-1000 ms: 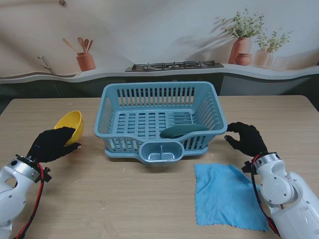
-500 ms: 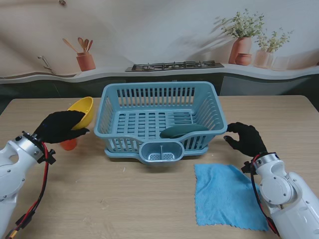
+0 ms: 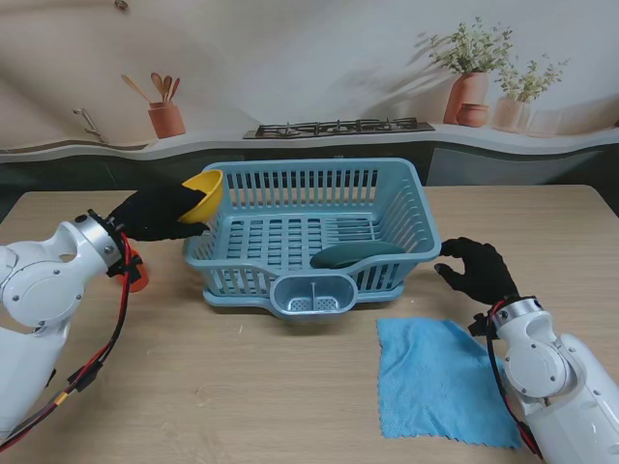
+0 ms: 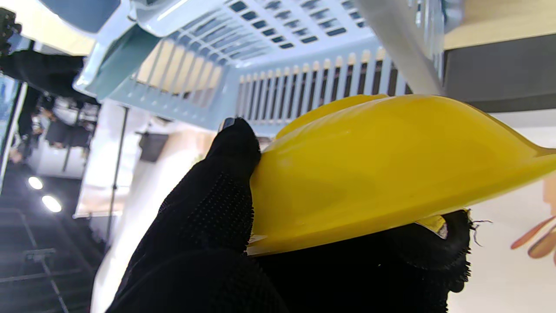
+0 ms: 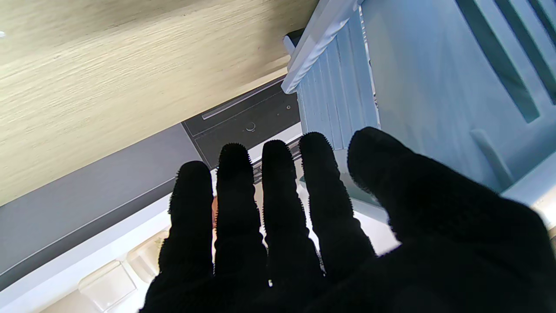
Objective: Clear dishes and wipe the table
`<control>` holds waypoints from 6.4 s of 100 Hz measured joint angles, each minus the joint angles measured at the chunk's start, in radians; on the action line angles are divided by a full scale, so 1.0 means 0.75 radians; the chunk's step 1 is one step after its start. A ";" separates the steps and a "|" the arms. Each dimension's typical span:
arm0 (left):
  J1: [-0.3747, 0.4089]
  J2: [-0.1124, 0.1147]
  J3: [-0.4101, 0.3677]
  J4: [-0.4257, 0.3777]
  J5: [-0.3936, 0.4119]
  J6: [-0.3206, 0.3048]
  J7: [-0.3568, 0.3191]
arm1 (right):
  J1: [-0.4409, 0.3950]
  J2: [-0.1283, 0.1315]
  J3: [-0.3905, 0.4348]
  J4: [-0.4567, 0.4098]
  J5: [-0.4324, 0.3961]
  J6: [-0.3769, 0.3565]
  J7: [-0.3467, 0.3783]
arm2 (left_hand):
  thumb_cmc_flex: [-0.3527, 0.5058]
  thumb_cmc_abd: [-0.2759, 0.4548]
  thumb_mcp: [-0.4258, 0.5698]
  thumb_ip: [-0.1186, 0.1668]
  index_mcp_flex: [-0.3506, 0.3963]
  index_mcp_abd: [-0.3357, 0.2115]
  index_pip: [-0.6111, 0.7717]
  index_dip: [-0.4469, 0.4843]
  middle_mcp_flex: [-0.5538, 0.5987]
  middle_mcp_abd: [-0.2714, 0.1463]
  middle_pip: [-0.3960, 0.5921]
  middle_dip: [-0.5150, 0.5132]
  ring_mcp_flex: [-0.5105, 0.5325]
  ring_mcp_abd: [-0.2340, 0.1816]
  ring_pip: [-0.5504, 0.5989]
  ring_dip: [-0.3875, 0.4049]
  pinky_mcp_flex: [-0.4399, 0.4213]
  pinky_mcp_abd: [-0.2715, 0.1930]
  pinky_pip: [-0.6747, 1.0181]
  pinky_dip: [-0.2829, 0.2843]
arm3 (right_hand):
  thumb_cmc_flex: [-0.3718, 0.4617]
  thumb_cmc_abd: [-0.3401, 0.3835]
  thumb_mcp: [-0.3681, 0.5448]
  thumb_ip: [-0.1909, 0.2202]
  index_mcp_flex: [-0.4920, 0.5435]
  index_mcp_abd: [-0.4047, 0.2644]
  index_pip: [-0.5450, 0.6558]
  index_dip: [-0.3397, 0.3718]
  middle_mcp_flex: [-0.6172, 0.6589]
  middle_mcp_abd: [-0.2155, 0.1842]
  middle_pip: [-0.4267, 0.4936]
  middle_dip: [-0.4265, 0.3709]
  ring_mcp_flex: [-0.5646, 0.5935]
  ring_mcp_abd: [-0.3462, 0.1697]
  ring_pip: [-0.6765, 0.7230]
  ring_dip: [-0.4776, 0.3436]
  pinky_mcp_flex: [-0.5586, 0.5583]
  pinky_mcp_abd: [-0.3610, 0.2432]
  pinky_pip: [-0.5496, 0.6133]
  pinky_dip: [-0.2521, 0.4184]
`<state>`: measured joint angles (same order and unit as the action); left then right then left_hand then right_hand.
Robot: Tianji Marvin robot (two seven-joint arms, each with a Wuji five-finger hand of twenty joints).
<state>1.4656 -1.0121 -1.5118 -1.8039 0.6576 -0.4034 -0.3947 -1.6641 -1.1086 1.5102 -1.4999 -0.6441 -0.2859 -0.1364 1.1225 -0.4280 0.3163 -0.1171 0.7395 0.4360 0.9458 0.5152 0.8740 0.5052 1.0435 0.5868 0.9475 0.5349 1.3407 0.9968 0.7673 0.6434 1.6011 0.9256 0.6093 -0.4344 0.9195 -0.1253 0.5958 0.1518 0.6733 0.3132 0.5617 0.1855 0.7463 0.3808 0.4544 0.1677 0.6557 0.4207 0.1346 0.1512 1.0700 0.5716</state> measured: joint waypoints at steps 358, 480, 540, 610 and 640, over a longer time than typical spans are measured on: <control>-1.129 -0.409 1.390 1.242 -0.625 0.507 0.216 | -0.008 -0.005 -0.008 0.025 0.035 0.021 -0.010 | -0.065 -0.020 0.120 0.000 0.046 -0.014 0.000 -0.001 0.040 0.000 0.000 0.000 0.041 -0.016 -0.007 0.001 0.014 -0.011 0.030 0.010 | 0.000 0.000 -0.001 0.000 0.000 0.003 -0.001 0.003 0.000 0.000 0.000 0.000 0.000 0.000 0.000 0.000 -0.002 0.000 -0.012 0.013; -1.177 -0.532 1.483 1.403 -0.717 0.552 0.154 | -0.007 -0.006 -0.012 0.037 0.035 0.021 -0.016 | -0.065 -0.021 0.112 0.000 0.048 0.021 -0.097 -0.210 0.009 -0.002 -0.320 -0.061 -0.180 0.037 -0.471 -0.237 -0.382 0.002 -0.289 -0.056 | 0.000 0.000 0.000 0.000 0.001 0.002 -0.003 0.004 0.000 0.000 -0.015 0.000 0.000 0.000 -0.005 0.000 -0.003 0.000 -0.013 0.015; -1.168 -0.530 1.479 1.359 -0.759 0.631 0.116 | -0.006 -0.007 -0.016 0.040 0.036 0.021 -0.016 | -0.202 0.066 0.070 0.010 0.057 -0.072 -0.497 -0.311 -0.195 -0.077 -0.595 -0.195 -0.489 0.038 -0.808 -0.507 -0.722 -0.022 -0.567 -0.288 | 0.000 0.000 -0.001 0.000 0.001 0.002 -0.003 0.004 0.000 0.000 -0.015 0.000 0.000 0.000 -0.006 0.000 -0.011 0.000 -0.013 0.015; -1.132 -0.518 1.442 1.326 -0.801 0.686 0.116 | -0.005 -0.007 -0.020 0.042 0.036 0.021 -0.017 | -0.640 0.123 0.328 0.014 -0.148 -0.240 -0.729 -0.315 -0.523 -0.132 -0.726 -0.250 -0.812 -0.093 -1.027 -0.658 -0.960 -0.188 -0.711 -0.419 | 0.000 0.000 -0.001 0.000 0.001 0.002 -0.003 0.005 0.000 -0.001 -0.015 0.000 0.000 -0.001 -0.006 0.000 -0.016 0.000 -0.032 0.015; -1.111 -0.499 1.421 1.293 -0.787 0.660 0.146 | -0.005 -0.007 -0.020 0.042 0.036 0.021 -0.016 | -0.654 0.124 0.325 0.014 -0.189 -0.270 -0.741 -0.317 -0.571 -0.159 -0.730 -0.252 -0.867 -0.117 -1.049 -0.661 -1.023 -0.254 -0.721 -0.451 | 0.000 0.000 -0.001 0.000 0.001 0.002 -0.003 0.005 0.000 -0.002 -0.015 0.000 0.000 -0.002 -0.006 0.000 -0.017 0.000 -0.032 0.015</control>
<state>0.6324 -1.3865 -0.4459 -0.8342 0.0675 0.0913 -0.2855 -1.6676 -1.1137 1.4952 -1.4683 -0.6171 -0.2702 -0.1485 0.6319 -0.3347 0.5601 -0.1065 0.5978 0.2337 0.3901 0.2772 0.4458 0.3861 0.4962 0.3976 0.2972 0.4474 0.5543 0.5012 0.0004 0.4530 1.0602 0.5874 0.6093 -0.4344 0.9191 -0.1253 0.5965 0.1531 0.6711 0.3166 0.5617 0.1843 0.7351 0.3808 0.4543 0.1663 0.6509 0.4207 0.1218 0.1511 1.0460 0.5832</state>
